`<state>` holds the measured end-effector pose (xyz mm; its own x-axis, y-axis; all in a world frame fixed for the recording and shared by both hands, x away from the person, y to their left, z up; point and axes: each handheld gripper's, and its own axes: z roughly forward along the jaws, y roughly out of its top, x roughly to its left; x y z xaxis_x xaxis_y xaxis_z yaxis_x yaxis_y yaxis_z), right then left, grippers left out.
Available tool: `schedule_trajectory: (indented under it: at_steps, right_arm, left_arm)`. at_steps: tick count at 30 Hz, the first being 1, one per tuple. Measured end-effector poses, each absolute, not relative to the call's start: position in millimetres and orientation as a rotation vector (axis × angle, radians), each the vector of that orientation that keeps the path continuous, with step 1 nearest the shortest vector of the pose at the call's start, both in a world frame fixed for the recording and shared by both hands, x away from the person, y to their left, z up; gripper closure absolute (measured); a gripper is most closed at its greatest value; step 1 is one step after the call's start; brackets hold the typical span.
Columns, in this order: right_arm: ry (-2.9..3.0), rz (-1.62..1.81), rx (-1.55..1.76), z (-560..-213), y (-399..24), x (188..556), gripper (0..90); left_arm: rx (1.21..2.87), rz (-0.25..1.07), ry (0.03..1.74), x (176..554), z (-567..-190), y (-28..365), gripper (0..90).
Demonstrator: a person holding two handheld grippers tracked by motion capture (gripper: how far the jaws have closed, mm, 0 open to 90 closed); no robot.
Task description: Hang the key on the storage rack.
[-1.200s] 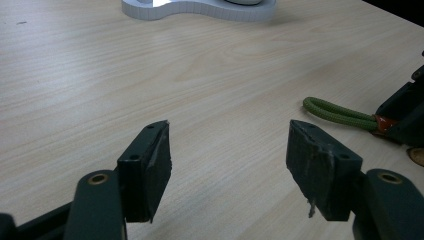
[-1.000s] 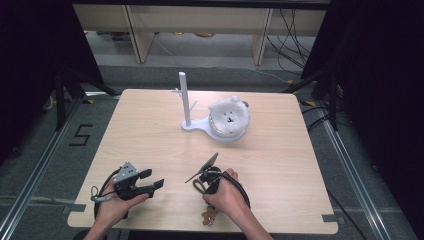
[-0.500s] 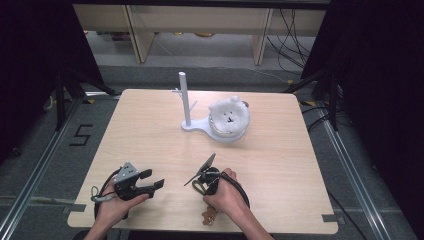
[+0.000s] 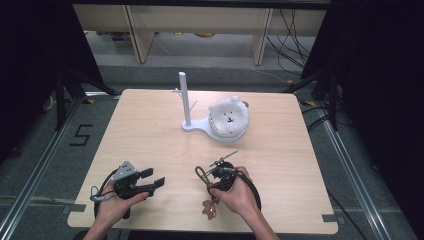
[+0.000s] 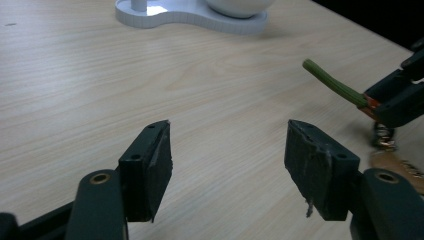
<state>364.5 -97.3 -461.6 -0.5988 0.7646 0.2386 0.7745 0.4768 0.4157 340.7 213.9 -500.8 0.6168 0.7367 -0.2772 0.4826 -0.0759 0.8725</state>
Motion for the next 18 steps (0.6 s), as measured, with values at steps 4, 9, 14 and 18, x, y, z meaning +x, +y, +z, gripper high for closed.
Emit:
schedule_trajectory:
  at_steps: [4, 9, 14, 18]
  right_arm:
    - [-2.690, -0.984, -1.401, -455.4, -102.1, 361.4, 68.8]
    - [-2.704, -1.236, -1.400, -446.0, -103.6, 359.1, 68.8]
    - [-2.734, -1.472, -1.373, -438.7, -102.5, 357.6, 68.7]
    - [-2.735, -1.600, -1.382, -436.0, -102.9, 357.9, 68.7]
  left_arm:
    - [1.664, 0.224, 0.991, 341.2, -489.3, 206.4, 36.7]
    - [1.596, 0.150, 0.945, 346.9, -471.9, 188.5, 40.3]
    - [1.588, 0.097, 0.901, 356.8, -453.6, 169.0, 43.8]
    - [1.577, 0.088, 0.868, 364.1, -440.6, 157.1, 47.8]
